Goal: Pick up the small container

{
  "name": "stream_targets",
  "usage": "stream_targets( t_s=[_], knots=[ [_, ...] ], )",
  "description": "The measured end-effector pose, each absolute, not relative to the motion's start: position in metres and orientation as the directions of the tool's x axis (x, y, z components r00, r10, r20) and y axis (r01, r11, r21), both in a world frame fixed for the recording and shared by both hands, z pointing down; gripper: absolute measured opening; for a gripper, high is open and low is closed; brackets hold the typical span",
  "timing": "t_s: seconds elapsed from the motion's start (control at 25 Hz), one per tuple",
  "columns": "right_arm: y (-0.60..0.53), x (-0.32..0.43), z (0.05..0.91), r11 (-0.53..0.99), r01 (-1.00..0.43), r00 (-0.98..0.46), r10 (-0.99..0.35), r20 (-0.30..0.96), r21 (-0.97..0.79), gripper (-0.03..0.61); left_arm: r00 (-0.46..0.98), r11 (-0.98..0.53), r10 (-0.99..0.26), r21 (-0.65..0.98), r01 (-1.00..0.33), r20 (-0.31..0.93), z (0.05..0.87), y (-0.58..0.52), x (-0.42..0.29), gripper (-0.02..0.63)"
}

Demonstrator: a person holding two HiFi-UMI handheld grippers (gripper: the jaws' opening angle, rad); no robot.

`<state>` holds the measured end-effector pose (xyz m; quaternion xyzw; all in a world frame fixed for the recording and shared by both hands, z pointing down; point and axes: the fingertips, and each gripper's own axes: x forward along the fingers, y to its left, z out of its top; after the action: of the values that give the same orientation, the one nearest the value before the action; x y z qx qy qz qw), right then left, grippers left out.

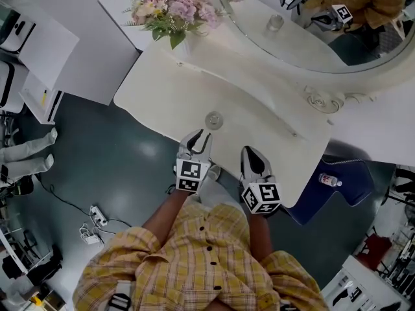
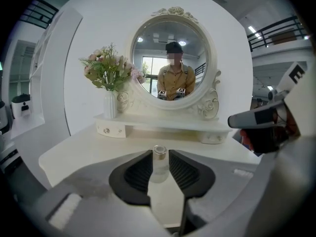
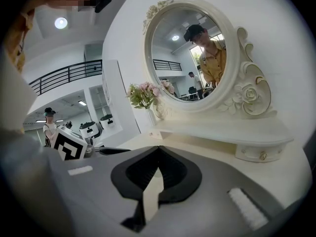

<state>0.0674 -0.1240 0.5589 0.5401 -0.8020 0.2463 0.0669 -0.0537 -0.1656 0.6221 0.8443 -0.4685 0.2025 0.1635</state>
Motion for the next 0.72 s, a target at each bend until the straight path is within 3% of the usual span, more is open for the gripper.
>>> stream_targets(
  t_s=[0.32,0.72],
  knots=[
    [-0.129,0.072,0.572,0.284,-0.901,-0.403,-0.830,0.386,-0.329,0.002,0.481,-0.529,-0.689,0.077,-0.845,0.542,0.650,-0.175,-0.041,0.223],
    [-0.132,0.084,0.586,0.269,-0.906,-0.391,-0.828,0.403,-0.327,0.002,0.473,-0.540,-0.668,0.064,-0.839,0.574,0.685,-0.189,-0.027,0.302]
  ],
)
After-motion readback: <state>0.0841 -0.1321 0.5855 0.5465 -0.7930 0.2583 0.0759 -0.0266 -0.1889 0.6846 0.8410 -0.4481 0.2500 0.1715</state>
